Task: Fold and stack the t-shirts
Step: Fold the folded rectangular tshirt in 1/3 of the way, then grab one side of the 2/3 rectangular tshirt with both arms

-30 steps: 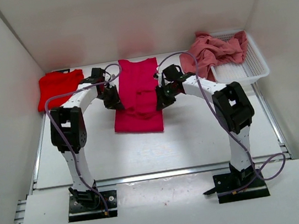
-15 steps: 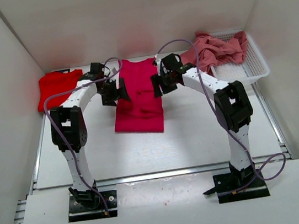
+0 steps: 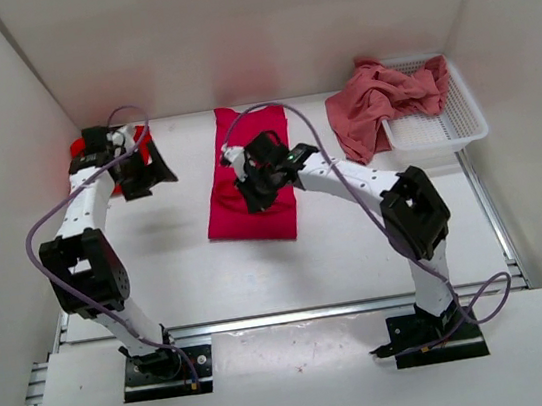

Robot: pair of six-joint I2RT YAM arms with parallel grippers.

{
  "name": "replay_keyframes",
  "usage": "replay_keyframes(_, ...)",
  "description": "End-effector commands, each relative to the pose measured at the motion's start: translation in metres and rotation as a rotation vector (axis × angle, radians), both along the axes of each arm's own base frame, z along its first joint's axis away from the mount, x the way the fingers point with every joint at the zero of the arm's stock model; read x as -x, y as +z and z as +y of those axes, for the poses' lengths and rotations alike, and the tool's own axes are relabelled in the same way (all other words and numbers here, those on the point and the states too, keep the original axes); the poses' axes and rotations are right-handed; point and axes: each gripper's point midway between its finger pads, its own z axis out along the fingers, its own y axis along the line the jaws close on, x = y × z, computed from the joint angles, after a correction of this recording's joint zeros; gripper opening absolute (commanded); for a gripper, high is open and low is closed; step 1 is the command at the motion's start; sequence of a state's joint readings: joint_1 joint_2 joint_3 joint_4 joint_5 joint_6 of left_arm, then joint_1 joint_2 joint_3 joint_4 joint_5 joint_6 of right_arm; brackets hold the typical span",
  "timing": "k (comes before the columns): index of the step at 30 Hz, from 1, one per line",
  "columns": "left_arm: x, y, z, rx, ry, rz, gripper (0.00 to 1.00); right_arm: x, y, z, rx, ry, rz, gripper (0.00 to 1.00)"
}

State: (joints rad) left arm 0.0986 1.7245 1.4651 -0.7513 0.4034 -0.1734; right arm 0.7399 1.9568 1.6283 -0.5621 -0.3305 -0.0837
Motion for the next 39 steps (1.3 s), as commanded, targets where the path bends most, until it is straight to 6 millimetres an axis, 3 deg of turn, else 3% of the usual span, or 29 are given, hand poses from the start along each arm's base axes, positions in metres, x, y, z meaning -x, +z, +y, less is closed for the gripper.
replay_keyframes(1,0.028,-0.009,0.005,0.014,0.001,0.046,0.96,-0.002,-0.023,0.002,0.044,0.036,0.002,0.0)
replay_keyframes(6,0.035,-0.007,0.0,0.02,-0.013,0.036,0.97,-0.022,-0.048,-0.002,0.13,-0.012,-0.029,0.0)
replay_keyframes(10,0.035,-0.009,0.0,0.045,-0.006,0.048,0.98,-0.024,-0.069,-0.009,0.185,-0.017,-0.019,0.0)
replay_keyframes(16,0.032,-0.01,0.002,0.049,0.001,0.049,0.98,-0.045,-0.077,-0.007,0.208,-0.056,-0.06,0.0)
replay_keyframes(23,0.038,-0.017,0.002,0.06,0.005,0.074,0.98,-0.09,-0.081,-0.02,0.261,-0.186,-0.138,0.0)
replay_keyframes(27,0.039,-0.016,0.007,0.063,0.015,0.07,0.98,-0.126,-0.073,-0.036,0.296,-0.319,-0.218,0.0)
replay_keyframes(29,0.039,-0.018,0.008,0.065,0.02,0.072,0.98,-0.143,-0.067,-0.033,0.284,-0.358,-0.25,0.0)
replay_keyframes(32,0.04,-0.018,0.003,0.073,0.005,0.076,0.98,-0.172,-0.043,-0.025,0.247,-0.415,-0.315,0.0)
replay_keyframes(36,0.039,-0.016,0.003,0.06,-0.003,0.071,0.98,-0.18,-0.031,-0.021,0.243,-0.428,-0.351,0.0)
replay_keyframes(39,0.046,-0.015,-0.014,0.02,-0.097,0.055,0.98,-0.173,-0.016,-0.028,0.244,-0.451,-0.354,0.0)
